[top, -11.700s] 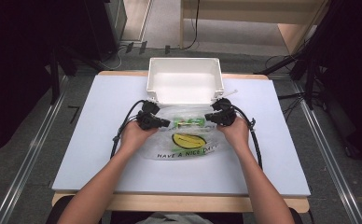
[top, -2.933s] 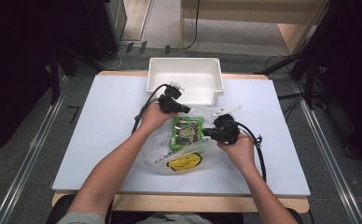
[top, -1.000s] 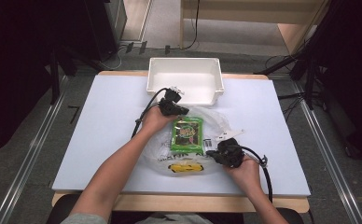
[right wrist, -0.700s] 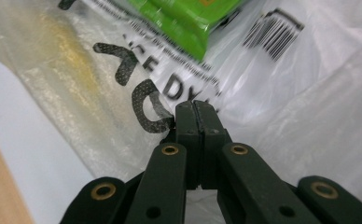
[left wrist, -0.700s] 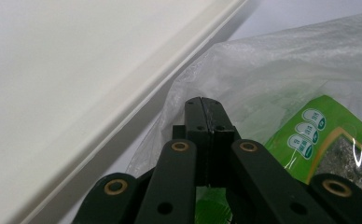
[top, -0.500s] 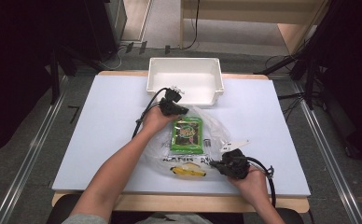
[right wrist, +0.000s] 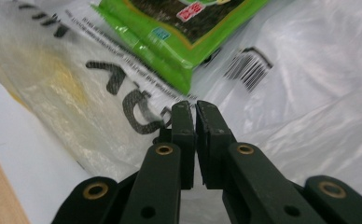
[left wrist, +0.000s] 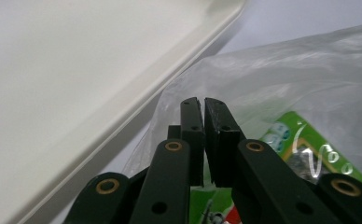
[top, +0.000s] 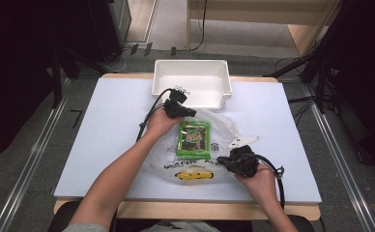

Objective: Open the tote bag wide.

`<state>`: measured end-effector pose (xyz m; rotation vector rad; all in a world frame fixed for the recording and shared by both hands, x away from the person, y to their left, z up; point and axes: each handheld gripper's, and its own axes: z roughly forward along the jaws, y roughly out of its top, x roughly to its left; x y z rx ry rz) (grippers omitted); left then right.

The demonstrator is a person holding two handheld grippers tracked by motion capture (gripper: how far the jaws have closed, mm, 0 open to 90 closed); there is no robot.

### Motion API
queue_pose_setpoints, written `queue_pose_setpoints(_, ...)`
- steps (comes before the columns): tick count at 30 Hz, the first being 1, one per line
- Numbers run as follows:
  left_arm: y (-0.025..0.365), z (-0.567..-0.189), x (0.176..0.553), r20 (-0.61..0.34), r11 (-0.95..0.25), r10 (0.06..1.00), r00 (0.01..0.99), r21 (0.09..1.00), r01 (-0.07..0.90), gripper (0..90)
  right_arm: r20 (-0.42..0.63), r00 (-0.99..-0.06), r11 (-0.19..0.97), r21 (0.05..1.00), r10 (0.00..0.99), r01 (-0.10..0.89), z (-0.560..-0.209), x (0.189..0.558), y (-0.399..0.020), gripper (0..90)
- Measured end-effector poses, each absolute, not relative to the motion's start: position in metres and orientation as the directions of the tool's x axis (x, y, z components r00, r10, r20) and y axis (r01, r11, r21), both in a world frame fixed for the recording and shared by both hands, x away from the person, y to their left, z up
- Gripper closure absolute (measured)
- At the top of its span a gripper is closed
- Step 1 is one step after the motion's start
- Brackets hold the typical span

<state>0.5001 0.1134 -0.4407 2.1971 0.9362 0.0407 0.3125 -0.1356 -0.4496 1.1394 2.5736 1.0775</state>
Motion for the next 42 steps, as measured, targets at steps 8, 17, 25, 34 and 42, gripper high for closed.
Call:
queue_pose_setpoints(8, 0.115, -0.417, 0.487, -0.257, -0.484, 0.594, 0.762, 0.643, 0.593, 79.3, 0.163, -0.695, 0.428, 0.682, 0.701, 0.592, -0.433, 0.321, -0.133, 79.1)
queue_pose_setpoints(17, 0.115, -0.403, 0.466, -0.239, -0.521, 0.561, 0.792, 0.642, 0.563, 67.3, 0.168, -0.703, 0.432, 0.684, 0.691, 0.588, -0.424, 0.340, -0.116, 68.2)
queue_pose_setpoints(25, 0.123, -0.401, 0.452, -0.269, -0.514, 0.550, 0.791, 0.637, 0.574, 47.9, 0.196, -0.687, 0.403, 0.686, 0.700, 0.606, -0.423, 0.358, -0.112, 61.3)
queue_pose_setpoints(34, 0.137, -0.403, 0.432, -0.264, -0.502, 0.548, 0.794, 0.655, 0.565, 42.5, 0.215, -0.680, 0.386, 0.688, 0.701, 0.615, -0.426, 0.367, -0.110, 59.4)
queue_pose_setpoints(42, 0.145, -0.404, 0.409, -0.263, -0.509, 0.524, 0.810, 0.666, 0.545, 39.4, 0.203, -0.681, 0.403, 0.675, 0.704, 0.618, -0.435, 0.362, -0.111, 54.0)
